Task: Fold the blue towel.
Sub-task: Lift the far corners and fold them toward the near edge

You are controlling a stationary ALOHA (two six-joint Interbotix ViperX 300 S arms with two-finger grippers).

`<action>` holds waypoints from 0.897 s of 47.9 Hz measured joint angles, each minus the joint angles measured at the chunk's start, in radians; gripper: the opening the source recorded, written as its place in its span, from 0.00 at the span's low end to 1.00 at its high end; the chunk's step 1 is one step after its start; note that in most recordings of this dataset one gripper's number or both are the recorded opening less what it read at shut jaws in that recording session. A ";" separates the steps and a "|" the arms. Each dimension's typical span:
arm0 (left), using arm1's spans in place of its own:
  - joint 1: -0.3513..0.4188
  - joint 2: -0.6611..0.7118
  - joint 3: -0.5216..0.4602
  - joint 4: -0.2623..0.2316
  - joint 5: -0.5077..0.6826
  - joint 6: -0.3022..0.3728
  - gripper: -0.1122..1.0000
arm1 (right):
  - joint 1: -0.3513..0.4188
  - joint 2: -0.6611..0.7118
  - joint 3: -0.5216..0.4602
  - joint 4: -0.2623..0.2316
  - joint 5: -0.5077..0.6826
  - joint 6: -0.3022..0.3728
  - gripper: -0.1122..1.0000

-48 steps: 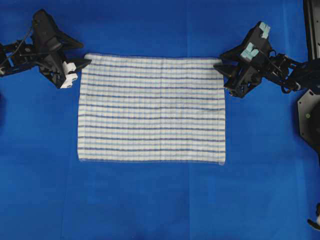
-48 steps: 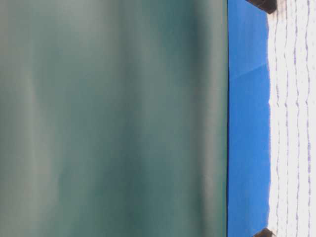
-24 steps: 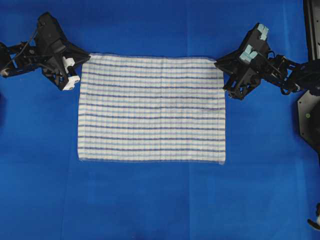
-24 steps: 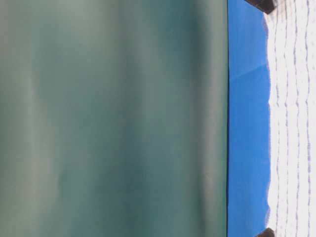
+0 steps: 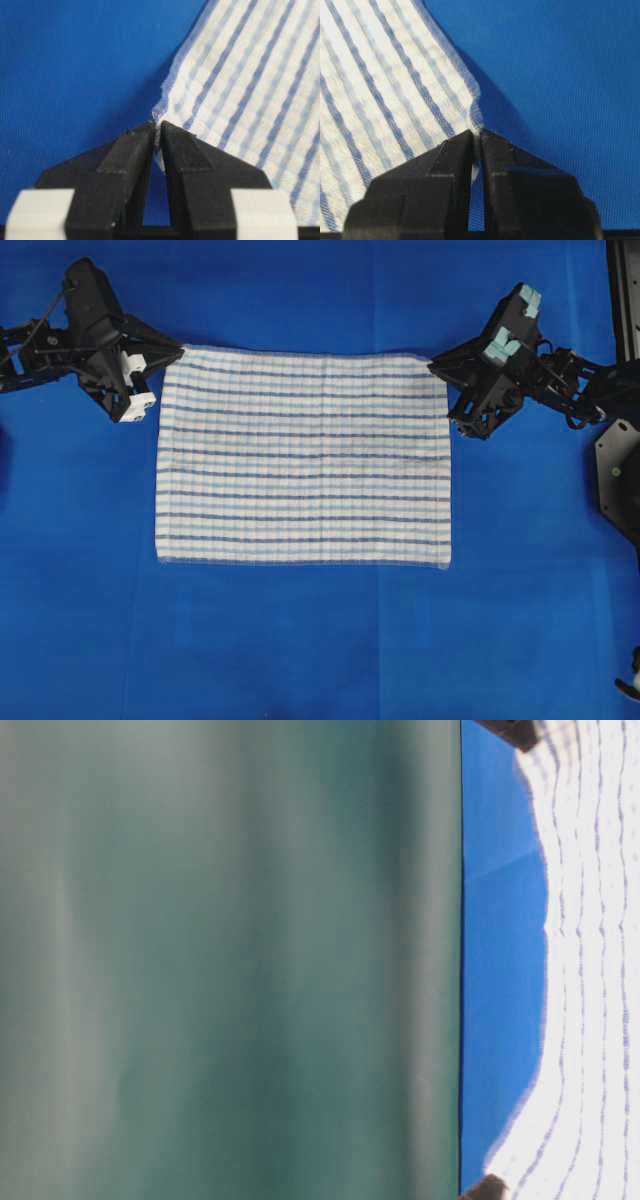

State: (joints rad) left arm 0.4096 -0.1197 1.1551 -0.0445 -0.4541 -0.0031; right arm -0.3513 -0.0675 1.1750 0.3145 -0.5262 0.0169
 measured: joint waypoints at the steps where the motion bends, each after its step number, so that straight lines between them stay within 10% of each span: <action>1: -0.002 -0.008 0.002 0.002 0.003 0.000 0.16 | 0.002 -0.009 0.000 -0.002 0.002 0.000 0.17; 28: -0.098 -0.101 0.018 0.000 0.055 -0.012 0.16 | 0.054 -0.123 0.006 0.005 0.095 0.005 0.17; 43: -0.279 -0.279 0.094 0.000 0.086 -0.143 0.15 | 0.222 -0.301 0.043 0.141 0.184 0.014 0.17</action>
State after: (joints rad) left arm 0.1304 -0.3988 1.2487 -0.0445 -0.3682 -0.1457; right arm -0.1289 -0.3682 1.2180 0.4556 -0.3421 0.0307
